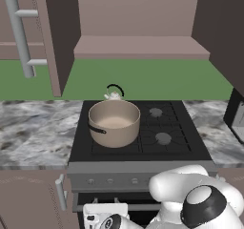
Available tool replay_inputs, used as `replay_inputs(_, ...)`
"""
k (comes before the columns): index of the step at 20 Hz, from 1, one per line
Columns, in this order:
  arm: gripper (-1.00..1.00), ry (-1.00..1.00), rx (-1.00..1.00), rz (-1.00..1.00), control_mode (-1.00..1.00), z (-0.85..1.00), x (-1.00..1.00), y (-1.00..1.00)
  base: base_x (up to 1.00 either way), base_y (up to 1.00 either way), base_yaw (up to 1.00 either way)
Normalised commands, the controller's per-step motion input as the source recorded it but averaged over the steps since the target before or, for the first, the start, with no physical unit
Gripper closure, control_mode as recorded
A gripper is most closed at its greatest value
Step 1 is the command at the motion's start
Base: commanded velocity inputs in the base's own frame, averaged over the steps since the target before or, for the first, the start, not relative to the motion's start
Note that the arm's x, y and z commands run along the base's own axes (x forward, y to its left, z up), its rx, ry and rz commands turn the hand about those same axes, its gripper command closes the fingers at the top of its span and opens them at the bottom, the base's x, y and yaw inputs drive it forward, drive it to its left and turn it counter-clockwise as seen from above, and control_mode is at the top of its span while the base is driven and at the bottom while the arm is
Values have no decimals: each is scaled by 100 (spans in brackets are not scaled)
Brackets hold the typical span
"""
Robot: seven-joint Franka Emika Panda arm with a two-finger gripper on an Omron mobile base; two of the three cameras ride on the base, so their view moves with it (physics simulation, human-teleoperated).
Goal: Pick the kettle from the cabinet and place it on a stove burner. Then pick the pot from the counter and place it on another stove burner. Finally, turn both burners on.
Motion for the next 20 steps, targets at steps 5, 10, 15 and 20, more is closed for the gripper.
replay_inputs(5, -100, 1, 0, -2, -100, 5, 0, 11, 0, 0, 0)
replay_inputs(10, -100, 6, -1, -2, -100, 1, 6, 11, 0, 0, 0)
replay_inputs(15, -100, 6, -1, -2, -100, 6, 14, 3, 0, 0, 0)
replay_inputs(20, -100, 3, 0, -2, -100, 7, 18, 5, 0, 0, 0)
